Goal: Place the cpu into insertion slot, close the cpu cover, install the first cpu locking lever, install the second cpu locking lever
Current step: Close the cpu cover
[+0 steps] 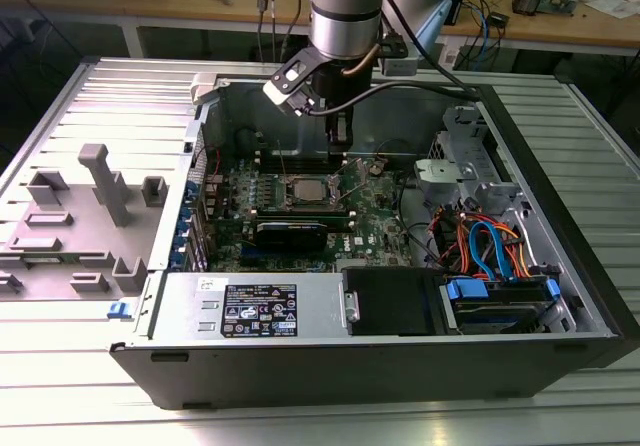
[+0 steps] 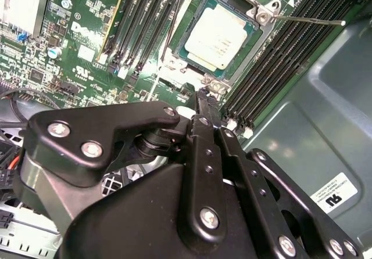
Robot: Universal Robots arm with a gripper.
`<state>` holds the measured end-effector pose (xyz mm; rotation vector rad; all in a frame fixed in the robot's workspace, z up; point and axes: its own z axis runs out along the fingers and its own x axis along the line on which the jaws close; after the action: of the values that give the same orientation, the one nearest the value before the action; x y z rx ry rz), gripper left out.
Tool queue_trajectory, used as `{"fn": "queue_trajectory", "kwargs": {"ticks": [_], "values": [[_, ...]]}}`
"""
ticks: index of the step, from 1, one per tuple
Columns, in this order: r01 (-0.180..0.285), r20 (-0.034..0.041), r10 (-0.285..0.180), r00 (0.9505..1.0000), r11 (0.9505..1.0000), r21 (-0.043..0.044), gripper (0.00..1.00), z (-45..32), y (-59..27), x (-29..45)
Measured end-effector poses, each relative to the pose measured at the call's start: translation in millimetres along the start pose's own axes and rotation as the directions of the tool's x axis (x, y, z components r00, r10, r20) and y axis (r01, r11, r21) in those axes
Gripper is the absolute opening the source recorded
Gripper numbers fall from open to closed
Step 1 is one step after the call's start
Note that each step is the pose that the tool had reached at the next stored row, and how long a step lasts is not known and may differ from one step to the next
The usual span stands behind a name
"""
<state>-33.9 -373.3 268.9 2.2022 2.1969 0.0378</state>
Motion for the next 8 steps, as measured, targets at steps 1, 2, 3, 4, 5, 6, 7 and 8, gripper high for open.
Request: {"fn": "queue_trajectory", "kwargs": {"ticks": [1,2,3,4,5,6,7,8], "values": [[0.000,0.0000,0.000,1.0000,1.0000,0.0000,0.11,-0.3,0.0,0.0],[0.000,0.0001,0.000,1.0000,1.0000,0.0001,0.11,-0.5,0.0,-0.1],[0.000,0.0002,0.000,1.0000,1.0000,0.0000,0.11,-0.5,0.0,-0.1],[0.000,0.0005,0.000,1.0000,1.0000,0.0001,0.11,-0.5,0.1,-0.1],[0.000,0.0005,0.000,1.0000,1.0000,0.0001,0.11,-0.5,0.2,-0.1],[0.000,0.0005,0.000,1.0000,1.0000,0.0001,0.11,-0.5,0.3,-0.1],[0.000,0.0004,0.000,1.0000,1.0000,0.0001,0.11,-0.5,0.5,-0.1],[0.000,0.0005,0.000,1.0000,1.0000,0.0001,0.11,-0.5,1.0,-0.1]]}}
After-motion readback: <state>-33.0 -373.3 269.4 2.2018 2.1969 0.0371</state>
